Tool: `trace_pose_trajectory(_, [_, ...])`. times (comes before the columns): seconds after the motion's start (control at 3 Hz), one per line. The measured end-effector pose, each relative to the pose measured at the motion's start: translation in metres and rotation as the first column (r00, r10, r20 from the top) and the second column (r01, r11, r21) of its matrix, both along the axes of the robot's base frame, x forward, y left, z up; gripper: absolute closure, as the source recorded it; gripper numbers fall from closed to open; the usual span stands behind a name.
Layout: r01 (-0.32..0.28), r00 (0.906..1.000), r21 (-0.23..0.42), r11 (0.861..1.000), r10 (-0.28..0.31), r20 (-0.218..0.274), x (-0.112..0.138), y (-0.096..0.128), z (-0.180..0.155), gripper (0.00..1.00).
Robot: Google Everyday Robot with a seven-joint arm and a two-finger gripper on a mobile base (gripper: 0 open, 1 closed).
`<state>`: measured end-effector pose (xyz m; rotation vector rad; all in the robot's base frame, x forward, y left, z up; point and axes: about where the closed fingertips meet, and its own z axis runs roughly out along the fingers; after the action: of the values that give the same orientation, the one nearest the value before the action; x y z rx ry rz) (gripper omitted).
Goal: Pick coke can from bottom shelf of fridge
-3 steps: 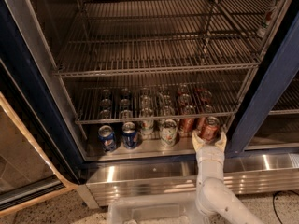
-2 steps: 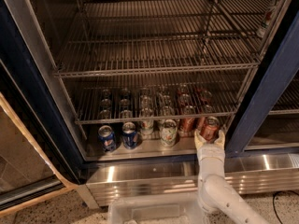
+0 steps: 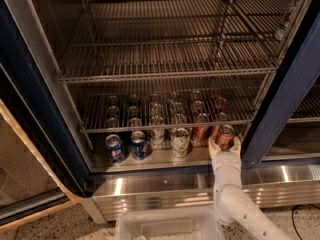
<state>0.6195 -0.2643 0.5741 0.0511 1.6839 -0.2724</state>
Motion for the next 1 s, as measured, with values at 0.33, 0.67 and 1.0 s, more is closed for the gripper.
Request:
trace_pose_trajectory(0.33, [-0.031,0.9993,-0.012,0.999,0.031,0.022,0.023,0.009,0.005,0.37])
trace_pose_trajectory(0.67, [-0.030,0.9994,-0.014,0.999,0.030,0.018,0.026,0.008,0.003,0.37])
trace_pose_trajectory(1.0, [-0.014,0.9998,-0.008,1.000,0.014,-0.012,0.035,-0.002,-0.013,0.37])
